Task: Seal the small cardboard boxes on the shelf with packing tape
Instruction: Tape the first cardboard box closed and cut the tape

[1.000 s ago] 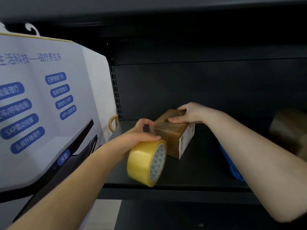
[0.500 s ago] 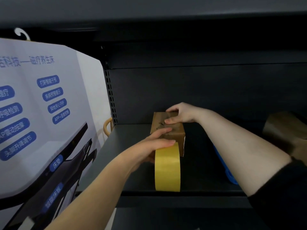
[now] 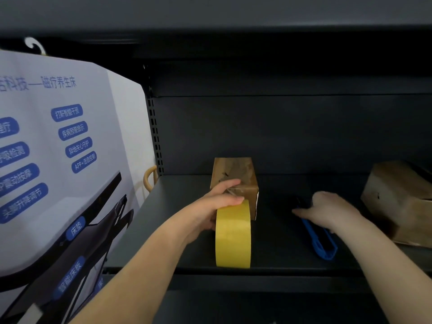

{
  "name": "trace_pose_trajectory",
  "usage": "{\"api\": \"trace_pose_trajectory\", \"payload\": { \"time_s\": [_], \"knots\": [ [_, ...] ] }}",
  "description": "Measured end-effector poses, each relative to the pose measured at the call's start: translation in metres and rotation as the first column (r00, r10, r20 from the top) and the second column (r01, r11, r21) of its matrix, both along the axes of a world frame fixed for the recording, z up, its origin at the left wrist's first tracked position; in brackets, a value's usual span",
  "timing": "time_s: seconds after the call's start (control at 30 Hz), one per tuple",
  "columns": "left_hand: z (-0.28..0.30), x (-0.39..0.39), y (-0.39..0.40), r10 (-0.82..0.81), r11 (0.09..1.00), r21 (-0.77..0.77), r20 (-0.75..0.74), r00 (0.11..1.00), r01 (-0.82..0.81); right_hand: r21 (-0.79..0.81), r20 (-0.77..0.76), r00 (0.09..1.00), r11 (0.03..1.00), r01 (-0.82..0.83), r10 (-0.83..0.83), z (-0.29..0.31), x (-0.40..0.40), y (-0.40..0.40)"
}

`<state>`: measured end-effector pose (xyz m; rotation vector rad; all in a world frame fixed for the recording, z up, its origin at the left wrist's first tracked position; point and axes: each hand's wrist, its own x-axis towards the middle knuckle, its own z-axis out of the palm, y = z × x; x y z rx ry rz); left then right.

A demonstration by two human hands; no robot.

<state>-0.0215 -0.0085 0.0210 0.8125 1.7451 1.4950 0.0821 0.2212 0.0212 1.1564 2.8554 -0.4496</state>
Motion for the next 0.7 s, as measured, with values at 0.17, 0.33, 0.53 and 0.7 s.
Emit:
{"api": "trace_pose_trajectory", "payload": {
  "time_s": [0.17,0.33,0.53,0.7],
  "knots": [
    [0.001,0.001,-0.001,0.012,1.000,0.015,0.018,1.000,-0.012,-0.137,-0.134,0.989,0.987,-0.080,0.061,-0.003,-0.001,0.006],
    [0.000,-0.001,-0.003,-0.001,1.000,0.028,0.048,0.999,-0.001,0.031,-0.516,0.794,0.933,-0.358,0.322,0.023,0.023,-0.006],
    [0.000,-0.001,-0.003,0.007,0.999,0.037,0.056,0.998,-0.009,0.447,-0.072,0.736,0.681,-0.580,0.673,0.051,0.023,-0.051],
    [0.001,-0.001,-0.004,0.000,0.999,0.037,0.055,0.998,-0.002,0.497,0.005,0.708,0.613,-0.614,0.706,0.047,0.013,-0.056]
  ]
}}
